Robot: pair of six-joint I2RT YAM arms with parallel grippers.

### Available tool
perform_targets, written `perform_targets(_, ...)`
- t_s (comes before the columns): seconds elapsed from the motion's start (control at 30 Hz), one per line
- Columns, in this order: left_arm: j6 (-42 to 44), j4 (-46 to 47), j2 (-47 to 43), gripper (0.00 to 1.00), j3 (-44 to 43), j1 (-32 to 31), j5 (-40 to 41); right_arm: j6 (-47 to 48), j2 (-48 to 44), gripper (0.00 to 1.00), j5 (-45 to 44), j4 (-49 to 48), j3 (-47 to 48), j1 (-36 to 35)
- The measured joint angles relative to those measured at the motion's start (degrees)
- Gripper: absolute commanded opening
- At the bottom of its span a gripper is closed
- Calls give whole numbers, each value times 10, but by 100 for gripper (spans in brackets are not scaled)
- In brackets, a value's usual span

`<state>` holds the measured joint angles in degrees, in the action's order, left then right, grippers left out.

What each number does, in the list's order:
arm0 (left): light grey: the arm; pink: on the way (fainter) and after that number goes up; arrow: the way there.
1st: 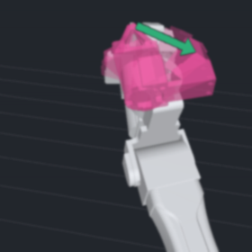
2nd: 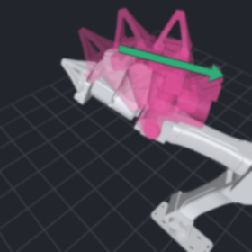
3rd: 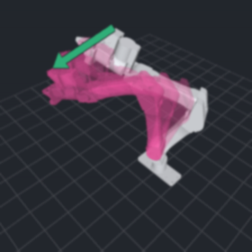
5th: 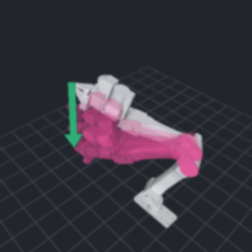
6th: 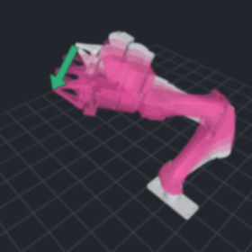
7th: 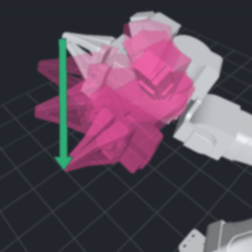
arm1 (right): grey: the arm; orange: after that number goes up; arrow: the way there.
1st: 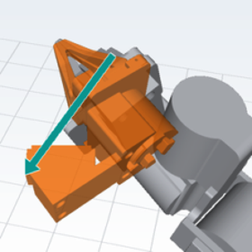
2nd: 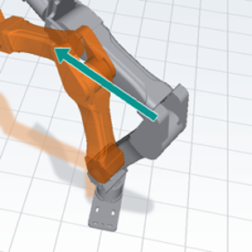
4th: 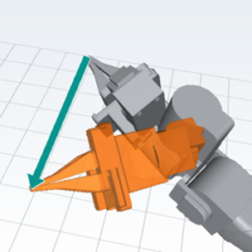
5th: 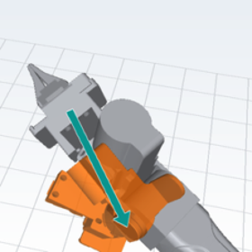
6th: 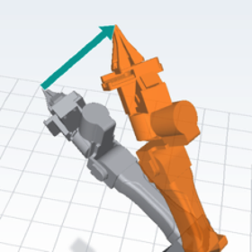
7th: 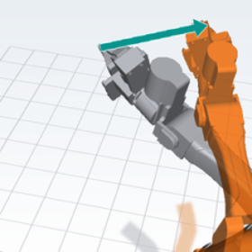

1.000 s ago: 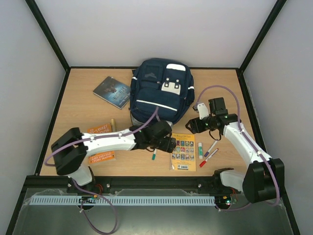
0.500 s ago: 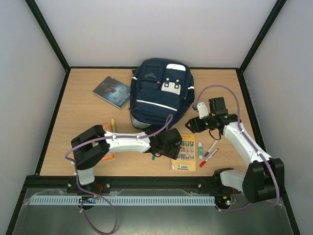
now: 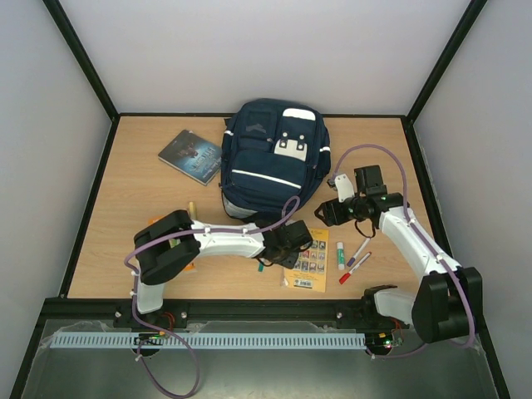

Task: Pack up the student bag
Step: Pick up the book from the center of the board.

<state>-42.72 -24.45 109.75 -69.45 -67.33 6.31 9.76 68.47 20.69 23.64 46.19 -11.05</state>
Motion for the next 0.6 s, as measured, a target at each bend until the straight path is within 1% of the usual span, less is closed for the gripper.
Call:
perform_targets(0.03, 2, -1, 0, 38, 0, 4, 0, -2, 2, 71, 2, 0, 0, 0)
perform_targets(0.1, 7, -1, 0, 35, 3, 11, -2, -9, 14, 73, 9, 2, 3, 0)
perform_targets(0.2, 17, 12, -3, 33, 12, 38, -11, -21, 56, 75, 17, 22, 34, 0)
perform_targets(0.3, 30, 27, -7, 32, 21, 80, -19, -34, 106, 76, 24, 52, 89, 0)
perform_targets(0.43, 45, 36, -5, 32, 21, 110, -28, -60, 150, 76, 62, 89, 145, 0)
perform_targets(0.6, 58, 40, -2, 35, 17, 120, -37, -76, 178, 73, 92, 129, 148, 0)
